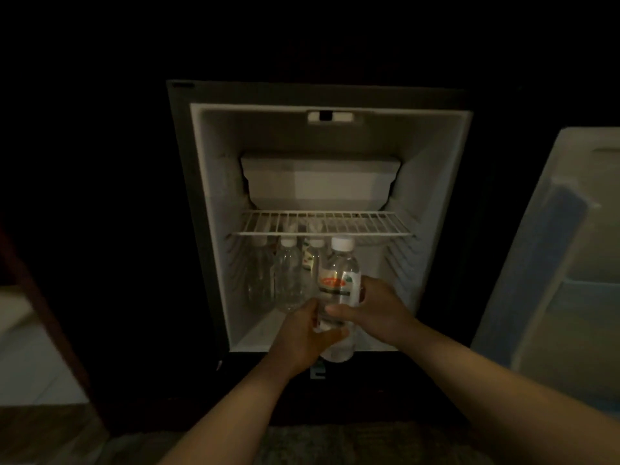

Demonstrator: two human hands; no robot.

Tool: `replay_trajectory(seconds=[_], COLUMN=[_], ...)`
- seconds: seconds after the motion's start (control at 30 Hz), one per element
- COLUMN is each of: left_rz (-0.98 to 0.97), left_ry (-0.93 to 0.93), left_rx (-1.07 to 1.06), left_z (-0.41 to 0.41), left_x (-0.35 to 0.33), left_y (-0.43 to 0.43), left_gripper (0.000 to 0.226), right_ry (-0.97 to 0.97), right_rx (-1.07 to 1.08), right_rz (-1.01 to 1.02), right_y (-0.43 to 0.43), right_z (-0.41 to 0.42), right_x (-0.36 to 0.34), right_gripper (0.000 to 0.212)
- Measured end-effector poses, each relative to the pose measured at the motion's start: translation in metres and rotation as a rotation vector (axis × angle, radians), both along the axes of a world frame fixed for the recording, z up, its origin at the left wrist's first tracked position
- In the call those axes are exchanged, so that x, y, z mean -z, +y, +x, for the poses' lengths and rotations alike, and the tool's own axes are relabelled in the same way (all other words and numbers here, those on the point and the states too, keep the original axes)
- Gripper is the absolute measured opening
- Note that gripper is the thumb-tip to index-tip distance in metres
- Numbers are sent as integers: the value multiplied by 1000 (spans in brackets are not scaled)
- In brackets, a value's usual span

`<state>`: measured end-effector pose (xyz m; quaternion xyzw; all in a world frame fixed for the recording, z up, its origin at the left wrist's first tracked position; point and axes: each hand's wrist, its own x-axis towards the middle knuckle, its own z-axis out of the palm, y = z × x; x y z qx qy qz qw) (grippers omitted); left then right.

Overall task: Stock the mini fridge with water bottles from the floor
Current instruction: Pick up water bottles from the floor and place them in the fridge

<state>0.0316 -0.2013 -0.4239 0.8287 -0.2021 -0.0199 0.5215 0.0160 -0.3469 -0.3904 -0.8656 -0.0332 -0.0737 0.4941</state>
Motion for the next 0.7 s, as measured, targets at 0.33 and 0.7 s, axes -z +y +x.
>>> replay_trajectory(seconds=[0.33, 0.7], left_rz=[83, -86], left_ry=[164, 383], left_rx=[73, 48], left_z=[51, 74], left_x=[41, 77], left_y=[-24, -38], left_gripper=[41, 33], right_ry=[80, 82], right_rx=[147, 347], right_rz=[-14, 77], right_y=[-14, -27], right_z=[42, 77], right_x=[46, 79], right_gripper=[48, 47])
